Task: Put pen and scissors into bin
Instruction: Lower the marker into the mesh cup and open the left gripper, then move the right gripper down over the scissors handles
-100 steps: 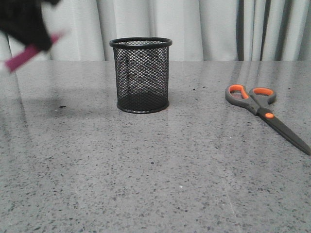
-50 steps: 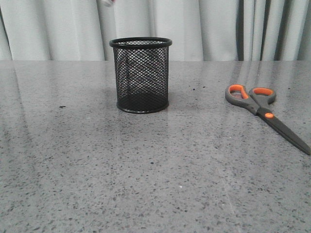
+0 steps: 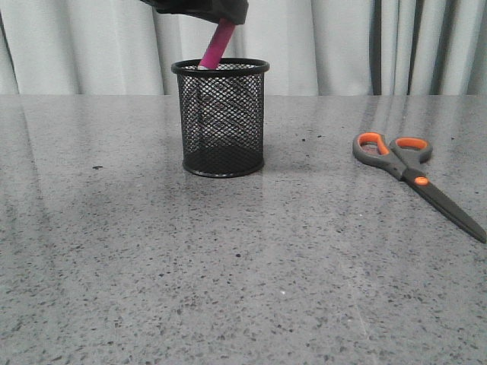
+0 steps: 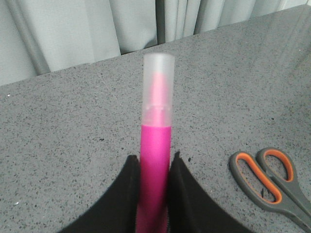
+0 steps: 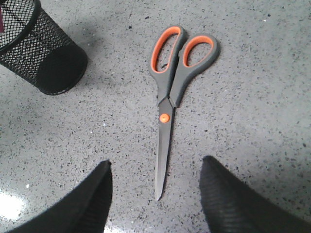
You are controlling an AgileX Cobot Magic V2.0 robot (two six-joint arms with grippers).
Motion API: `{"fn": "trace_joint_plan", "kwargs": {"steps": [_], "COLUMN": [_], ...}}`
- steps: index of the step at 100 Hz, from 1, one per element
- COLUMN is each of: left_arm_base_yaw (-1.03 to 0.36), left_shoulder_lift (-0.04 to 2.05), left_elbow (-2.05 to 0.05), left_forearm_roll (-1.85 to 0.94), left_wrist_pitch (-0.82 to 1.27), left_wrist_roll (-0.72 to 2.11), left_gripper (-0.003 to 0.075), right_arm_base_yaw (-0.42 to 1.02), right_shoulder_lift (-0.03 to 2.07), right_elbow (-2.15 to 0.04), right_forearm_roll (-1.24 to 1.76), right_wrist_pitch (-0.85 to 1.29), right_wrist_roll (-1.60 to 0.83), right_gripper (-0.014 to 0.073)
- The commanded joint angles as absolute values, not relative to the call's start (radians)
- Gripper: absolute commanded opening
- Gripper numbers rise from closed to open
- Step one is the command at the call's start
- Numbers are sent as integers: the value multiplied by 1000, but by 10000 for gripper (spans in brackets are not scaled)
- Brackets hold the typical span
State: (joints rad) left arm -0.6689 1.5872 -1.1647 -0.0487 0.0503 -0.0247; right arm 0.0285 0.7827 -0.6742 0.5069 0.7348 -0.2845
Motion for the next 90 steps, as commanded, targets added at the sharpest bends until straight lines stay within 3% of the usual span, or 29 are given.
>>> {"fn": "trace_joint_plan", "kwargs": {"steps": [1,17,24,49,70,90], "left_arm_base_yaw": [-675,-675,-675,-627,-476,-365], "left_shoulder_lift": [1552,1550,1538,1404,1252,1102], "left_elbow": [-1191,-1191,-1191,-1191,-1185,-1077], "left_forearm_roll": [-58,-66,-71,-89,-89,-89], "left_wrist_pitch": [0,24,26,84,254,229], "left_wrist_roll": [-27,-27,-31,-31,-31,-31], "left_gripper": [69,352,421,386,375,375], "right_arm_base_yaw": [22,22,22,22,22,22], "right_shoulder_lift": [784,784,784,784,794,891], "right_elbow": [-709,-709,-709,-709,-709,-762], "right_forearm_roll": [524,524,524,529,536,548], "right_wrist_pitch": [690,690,684,675,684,771], "right_wrist_roll": [-295,-295,-295,-295,-297,-373], "right_gripper": [362,362,362,362,362,362]}}
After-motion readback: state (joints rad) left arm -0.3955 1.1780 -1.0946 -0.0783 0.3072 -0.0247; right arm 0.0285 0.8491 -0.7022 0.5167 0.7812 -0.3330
